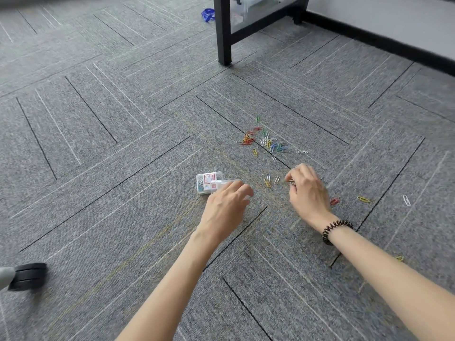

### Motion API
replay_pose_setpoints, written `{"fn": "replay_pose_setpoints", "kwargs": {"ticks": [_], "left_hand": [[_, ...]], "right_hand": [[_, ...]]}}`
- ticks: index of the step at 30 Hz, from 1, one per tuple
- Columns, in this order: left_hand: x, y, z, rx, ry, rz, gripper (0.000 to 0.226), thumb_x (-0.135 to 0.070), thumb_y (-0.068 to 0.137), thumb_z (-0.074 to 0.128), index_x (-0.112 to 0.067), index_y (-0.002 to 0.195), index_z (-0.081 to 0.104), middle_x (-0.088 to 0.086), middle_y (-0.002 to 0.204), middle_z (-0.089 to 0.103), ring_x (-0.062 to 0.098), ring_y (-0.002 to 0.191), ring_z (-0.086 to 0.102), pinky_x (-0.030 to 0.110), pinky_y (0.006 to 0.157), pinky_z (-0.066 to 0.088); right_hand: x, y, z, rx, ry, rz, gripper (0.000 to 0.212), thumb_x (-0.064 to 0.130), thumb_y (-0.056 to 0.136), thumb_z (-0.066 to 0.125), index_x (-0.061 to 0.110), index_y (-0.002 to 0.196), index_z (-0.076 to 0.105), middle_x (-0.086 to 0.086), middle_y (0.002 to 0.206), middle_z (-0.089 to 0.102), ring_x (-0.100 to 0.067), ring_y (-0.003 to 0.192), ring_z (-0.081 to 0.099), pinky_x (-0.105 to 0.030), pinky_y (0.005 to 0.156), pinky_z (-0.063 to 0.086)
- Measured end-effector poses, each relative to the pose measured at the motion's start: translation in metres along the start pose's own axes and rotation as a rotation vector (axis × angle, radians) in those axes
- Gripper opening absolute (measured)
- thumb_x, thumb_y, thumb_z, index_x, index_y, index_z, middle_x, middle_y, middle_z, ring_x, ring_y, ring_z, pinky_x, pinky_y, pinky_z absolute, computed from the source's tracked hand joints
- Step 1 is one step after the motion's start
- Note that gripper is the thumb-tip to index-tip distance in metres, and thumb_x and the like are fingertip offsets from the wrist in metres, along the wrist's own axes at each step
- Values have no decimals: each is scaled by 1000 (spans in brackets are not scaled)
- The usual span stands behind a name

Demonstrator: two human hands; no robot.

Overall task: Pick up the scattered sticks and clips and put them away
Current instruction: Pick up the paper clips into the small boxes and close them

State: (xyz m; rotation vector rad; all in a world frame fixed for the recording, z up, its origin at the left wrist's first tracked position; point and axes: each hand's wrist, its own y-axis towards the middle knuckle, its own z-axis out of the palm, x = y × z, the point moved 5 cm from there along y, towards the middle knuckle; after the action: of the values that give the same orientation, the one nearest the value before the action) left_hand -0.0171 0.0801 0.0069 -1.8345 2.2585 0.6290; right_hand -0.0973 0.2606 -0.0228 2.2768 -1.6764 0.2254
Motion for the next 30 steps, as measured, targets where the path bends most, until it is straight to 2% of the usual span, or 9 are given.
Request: {"fn": "replay_pose_setpoints", "kwargs": {"ticks": [4,8,12,15,18,21,24,27,30], "left_hand": [[-15,20,12,36,-39,0,17,-22,92,60,-20,109,63,-4,110,63,12,100,58,30,78,55],[-27,41,32,78,-80,18,21,-9,92,57,-16,111,64,-1,112,64,16,104,57,36,83,55],[-25,65,53,120,-8,38,48,6,88,56,-15,131,55,-1,137,54,16,121,50,31,99,48],[-16,74,71,255,64,36,59,-1,88,57,-17,143,41,-2,150,39,17,131,39,32,107,41],[-10,79,74,260,95,81,43,-8,91,58,-18,132,54,-3,134,53,12,116,47,27,94,50],[-9,83,71,261,90,109,26,-12,92,57,-16,117,63,-3,115,58,11,101,51,28,83,54],[-8,88,68,279,63,110,16,-8,92,57,-12,106,64,-1,107,59,10,94,53,26,82,53],[-5,93,72,330,51,87,9,-10,92,59,-12,100,62,-1,103,57,7,86,50,19,75,47],[-1,99,79,407,55,28,4,-13,94,57,-12,97,58,2,104,58,12,90,51,20,78,46]], "right_hand": [[-16,-1,-2,31,-17,-12,23,-3,83,57,11,102,60,-1,101,54,-10,88,46,-18,70,38],[-26,-4,-5,55,16,-27,25,1,86,55,14,107,59,3,109,54,-8,98,45,-21,83,40],[-31,-1,-10,36,59,-18,28,3,87,57,15,112,61,4,115,57,-7,104,47,-20,87,40],[-34,0,-9,60,83,-17,29,8,89,55,19,116,60,7,120,56,-6,109,46,-20,89,39],[-33,4,-6,101,126,-17,29,13,90,57,23,118,59,9,120,55,-4,109,46,-18,88,36],[-28,12,1,131,142,-32,27,14,90,59,22,115,61,6,115,56,-1,100,43,-16,80,37],[-22,20,9,186,131,-37,24,17,88,62,24,111,62,7,110,56,-5,99,46,-18,75,39],[-15,31,15,271,126,-48,21,21,86,64,25,107,61,8,106,53,-7,102,46,-23,83,40],[-10,43,19,362,117,-51,15,25,83,67,27,97,60,8,101,49,-9,100,45,-26,79,44]]}}
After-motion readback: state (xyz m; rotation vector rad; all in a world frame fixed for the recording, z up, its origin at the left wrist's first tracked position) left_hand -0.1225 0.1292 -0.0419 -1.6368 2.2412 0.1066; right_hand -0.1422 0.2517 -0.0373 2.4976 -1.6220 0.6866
